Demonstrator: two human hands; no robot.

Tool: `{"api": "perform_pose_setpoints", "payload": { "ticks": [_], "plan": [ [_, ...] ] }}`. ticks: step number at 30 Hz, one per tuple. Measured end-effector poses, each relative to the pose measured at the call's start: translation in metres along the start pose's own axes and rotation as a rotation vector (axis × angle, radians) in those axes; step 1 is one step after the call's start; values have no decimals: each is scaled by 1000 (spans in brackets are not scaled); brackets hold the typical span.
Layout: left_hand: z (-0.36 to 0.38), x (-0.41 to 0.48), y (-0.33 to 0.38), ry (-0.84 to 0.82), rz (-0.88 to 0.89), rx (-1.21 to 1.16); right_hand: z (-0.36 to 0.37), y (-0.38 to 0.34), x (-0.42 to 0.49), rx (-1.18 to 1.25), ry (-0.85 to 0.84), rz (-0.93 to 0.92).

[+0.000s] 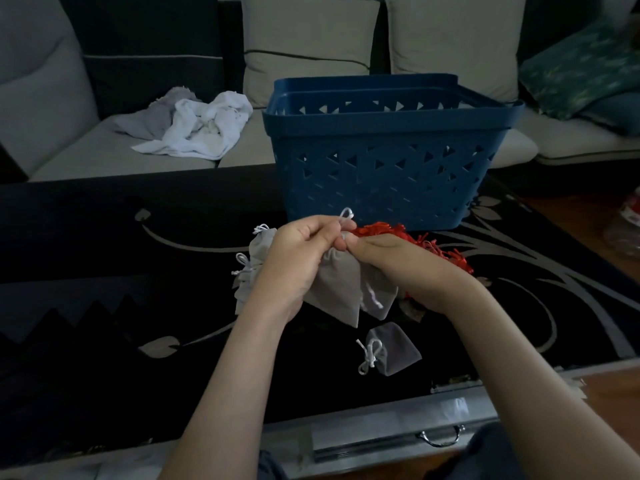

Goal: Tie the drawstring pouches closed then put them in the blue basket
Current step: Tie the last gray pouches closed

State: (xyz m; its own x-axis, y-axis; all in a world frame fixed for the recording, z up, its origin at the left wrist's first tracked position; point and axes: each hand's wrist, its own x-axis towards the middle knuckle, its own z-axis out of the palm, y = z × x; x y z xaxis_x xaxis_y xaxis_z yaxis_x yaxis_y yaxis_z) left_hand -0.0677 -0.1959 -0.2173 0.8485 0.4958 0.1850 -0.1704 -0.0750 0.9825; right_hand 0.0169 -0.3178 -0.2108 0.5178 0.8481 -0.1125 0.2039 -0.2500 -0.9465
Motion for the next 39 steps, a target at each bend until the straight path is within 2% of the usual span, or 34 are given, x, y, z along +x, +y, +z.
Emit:
{"api": "perform_pose_setpoints", "payload": {
  "ticks": [7, 10, 15, 17, 19, 21, 23, 31, 34, 39],
  "plan": [
    [-4, 4, -2, 30, -14, -76, -4, -3, -1, 138, 45, -29],
    [-7, 4, -2, 40, -23, -28, -9, -3, -2, 133, 154, -9],
    [-7, 1, -3, -14, -53, 80, -6, -9, 0, 289, 380, 68],
    [-5, 1, -4, 0, -46, 105, -3, -10, -1, 378, 362, 36],
    [0, 0, -6, 33, -51, 102, -3, -10, -4, 438, 256, -72],
    [3, 0, -6, 50, -60, 73, -1, -9, -8, 402, 156, -151],
    [5, 0, -5, 36, -70, 61, 5, -8, -6, 319, 144, -198],
    [5, -5, -2, -34, 0, 270, 13, -7, -2, 97, 300, -322],
    [5, -7, -1, -74, -11, 262, 12, -6, 1, 12, 345, -300],
    [8, -5, -8, 106, 111, 407, 15, -5, 3, -73, 334, -290]
  ]
}}
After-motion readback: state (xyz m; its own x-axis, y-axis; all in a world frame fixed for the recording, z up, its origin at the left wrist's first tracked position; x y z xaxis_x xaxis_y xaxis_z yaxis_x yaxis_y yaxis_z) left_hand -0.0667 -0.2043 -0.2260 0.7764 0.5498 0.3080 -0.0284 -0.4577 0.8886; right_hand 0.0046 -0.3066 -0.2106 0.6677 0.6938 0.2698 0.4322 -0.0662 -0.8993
